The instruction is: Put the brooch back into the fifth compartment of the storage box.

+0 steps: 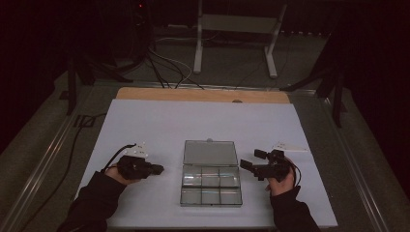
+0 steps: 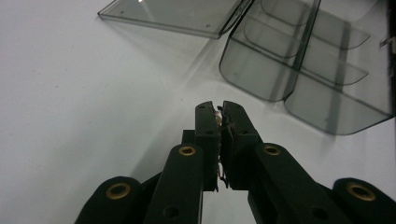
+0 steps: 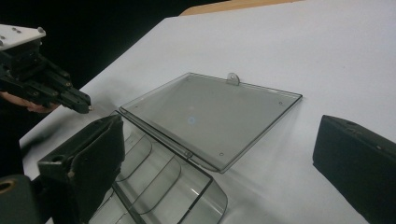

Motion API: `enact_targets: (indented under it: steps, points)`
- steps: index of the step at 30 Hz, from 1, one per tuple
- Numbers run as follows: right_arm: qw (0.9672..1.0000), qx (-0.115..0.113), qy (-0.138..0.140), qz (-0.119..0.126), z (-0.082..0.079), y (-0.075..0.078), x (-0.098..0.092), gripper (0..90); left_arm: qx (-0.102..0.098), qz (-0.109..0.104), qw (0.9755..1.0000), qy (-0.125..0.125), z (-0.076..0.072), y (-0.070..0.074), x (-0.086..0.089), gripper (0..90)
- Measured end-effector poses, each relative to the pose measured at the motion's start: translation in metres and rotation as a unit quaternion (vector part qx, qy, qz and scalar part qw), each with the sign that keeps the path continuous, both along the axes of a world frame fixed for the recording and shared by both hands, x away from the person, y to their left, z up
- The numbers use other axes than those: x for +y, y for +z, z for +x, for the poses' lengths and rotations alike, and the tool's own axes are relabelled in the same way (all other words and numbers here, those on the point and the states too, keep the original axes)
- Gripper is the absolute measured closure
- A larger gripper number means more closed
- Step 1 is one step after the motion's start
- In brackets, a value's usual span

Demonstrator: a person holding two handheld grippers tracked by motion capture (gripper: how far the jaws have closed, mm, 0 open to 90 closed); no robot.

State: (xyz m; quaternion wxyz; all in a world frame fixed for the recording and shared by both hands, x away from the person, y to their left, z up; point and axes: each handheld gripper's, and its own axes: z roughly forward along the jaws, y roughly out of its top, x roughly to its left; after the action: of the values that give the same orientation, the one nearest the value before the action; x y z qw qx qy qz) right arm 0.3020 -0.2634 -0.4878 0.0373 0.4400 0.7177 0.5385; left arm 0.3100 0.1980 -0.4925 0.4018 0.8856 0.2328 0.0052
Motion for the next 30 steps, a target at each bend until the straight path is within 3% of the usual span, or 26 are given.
enact_targets:
  steps: [12,30]
  points:
    - [1.0,0.0,0.0,0.0,0.0,0.0,0.0,2.1,0.003,-0.016,0.9997,0.02,-0.001,0.008,-0.005,88.2]
    - [1.0,0.0,0.001,0.0,0.0,0.0,0.0,2.1,-0.002,-0.037,0.9991,-0.021,-0.013,0.027,-0.03,88.2]
